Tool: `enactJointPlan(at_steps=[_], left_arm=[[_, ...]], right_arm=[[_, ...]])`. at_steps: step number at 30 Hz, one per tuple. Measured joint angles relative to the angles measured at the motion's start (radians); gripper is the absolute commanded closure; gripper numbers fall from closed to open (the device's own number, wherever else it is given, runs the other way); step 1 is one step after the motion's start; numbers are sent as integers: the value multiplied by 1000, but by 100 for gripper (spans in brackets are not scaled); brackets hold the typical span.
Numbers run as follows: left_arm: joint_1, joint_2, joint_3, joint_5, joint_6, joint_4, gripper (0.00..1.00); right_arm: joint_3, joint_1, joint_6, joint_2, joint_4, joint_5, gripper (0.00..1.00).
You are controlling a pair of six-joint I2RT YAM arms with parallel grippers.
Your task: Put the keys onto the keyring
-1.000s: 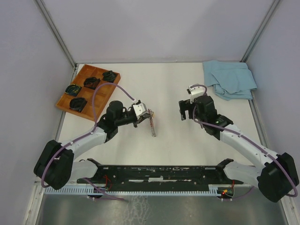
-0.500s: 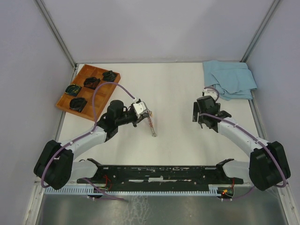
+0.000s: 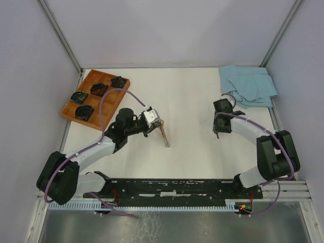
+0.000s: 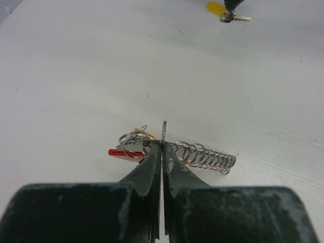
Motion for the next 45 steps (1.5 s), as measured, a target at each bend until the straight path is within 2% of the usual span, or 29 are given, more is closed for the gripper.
enactJointPlan(at_steps=[4,9,12,15,23,26,36,45], left_arm=[[0,0,1,0,0,-7,97],[0,0,3,0,0,-12,97],[0,0,3,0,0,-13,97],[0,1,6,0,0,-20,97],[0,1,12,2,0,-30,97],[0,1,16,2,0,-37,97],[0,1,18,3,1,-43,97],[0,2,25,26,1,-61,97]], right_arm=[[19,-17,0,45,4,-20,63],[25,-23,2,76,6,-58,69],[25,-23,1,85,8,-100,76],[26,-23,-1,88,8,-139,78],[30,-11,9,92,12,-219,76],[50,39,39,114,15,-230,74],[153,295,101,147,-3,-270,53],[196,279,-14,53,-40,-269,50]])
